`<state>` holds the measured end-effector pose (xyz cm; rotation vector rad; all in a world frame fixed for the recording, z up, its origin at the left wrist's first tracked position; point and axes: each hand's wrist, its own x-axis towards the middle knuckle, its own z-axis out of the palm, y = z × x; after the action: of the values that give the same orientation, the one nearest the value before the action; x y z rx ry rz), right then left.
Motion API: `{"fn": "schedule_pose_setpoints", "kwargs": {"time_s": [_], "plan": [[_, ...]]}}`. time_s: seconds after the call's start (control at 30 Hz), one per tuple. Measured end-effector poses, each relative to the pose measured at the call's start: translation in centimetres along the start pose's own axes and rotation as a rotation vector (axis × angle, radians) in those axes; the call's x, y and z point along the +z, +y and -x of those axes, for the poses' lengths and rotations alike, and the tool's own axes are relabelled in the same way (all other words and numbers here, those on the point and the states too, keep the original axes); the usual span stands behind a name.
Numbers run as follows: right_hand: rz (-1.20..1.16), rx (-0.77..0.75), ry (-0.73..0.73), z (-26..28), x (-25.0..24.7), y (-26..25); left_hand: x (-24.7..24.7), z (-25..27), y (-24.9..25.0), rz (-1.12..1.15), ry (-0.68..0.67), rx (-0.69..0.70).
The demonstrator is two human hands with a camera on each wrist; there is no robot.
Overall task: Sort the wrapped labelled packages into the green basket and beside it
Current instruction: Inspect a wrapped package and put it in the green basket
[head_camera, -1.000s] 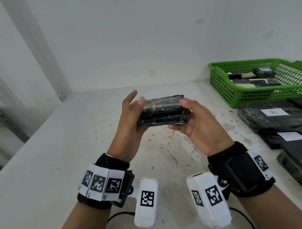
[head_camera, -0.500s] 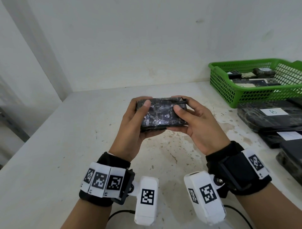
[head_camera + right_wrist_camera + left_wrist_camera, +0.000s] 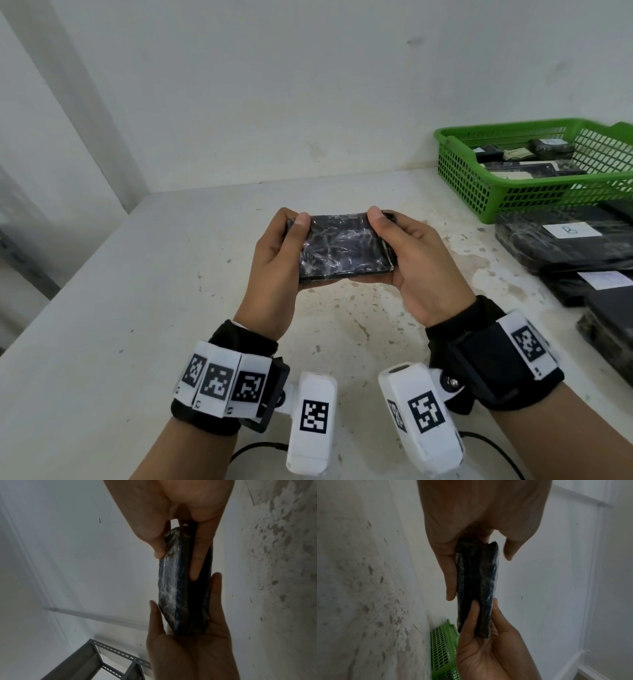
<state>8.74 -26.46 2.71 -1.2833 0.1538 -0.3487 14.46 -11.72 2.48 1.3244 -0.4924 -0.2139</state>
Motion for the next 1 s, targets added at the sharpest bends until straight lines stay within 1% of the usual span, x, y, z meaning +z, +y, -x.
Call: {"fn": "schedule_pose_setpoints", "kwargs": {"time_s": [0.1,0.27,0.4,0.47,0.57,0.63,0.7,0.83,1.0], "plan": [[0.046,0.017,-0.029,0.12,0.17,-0.15,-0.13,-0.12,-0.04,-0.009,0.010,0.011],[-0.011,-0.030,0.092,-0.03,0.00,0.15,0.28,0.25,0.17,0.015,-0.058,-0.039],[0.001,0.005,0.054,0.09,0.24,-0.09,0.53,0.28,-0.25,-0.010,-0.021,0.009],[0.027,0.011,0.043,0.17,0.28,-0.06,0.53,0.27,-0.26,0.015,-0.018,-0.010],[-0.007,-0.024,0.095,0.13,0.10,0.08,0.17,0.20,-0.09,0.064,-0.073,-0.065],[-0.035,-0.019,0.119,0.03,-0.05,0.15,0.00,0.18,-0.09,0.064,-0.118,-0.094],[-0.038,-0.003,0.116,-0.03,-0.12,0.14,0.06,0.22,-0.23,0.044,-0.116,-0.083],[0.029,0.009,0.064,0.01,-0.06,0.18,0.19,0.12,-0.47,0.054,-0.096,-0.082],[-0.002,-0.041,0.099,-0.03,-0.17,0.46,-0.26,-0.04,-0.60,0.074,-0.158,-0.120]]}}
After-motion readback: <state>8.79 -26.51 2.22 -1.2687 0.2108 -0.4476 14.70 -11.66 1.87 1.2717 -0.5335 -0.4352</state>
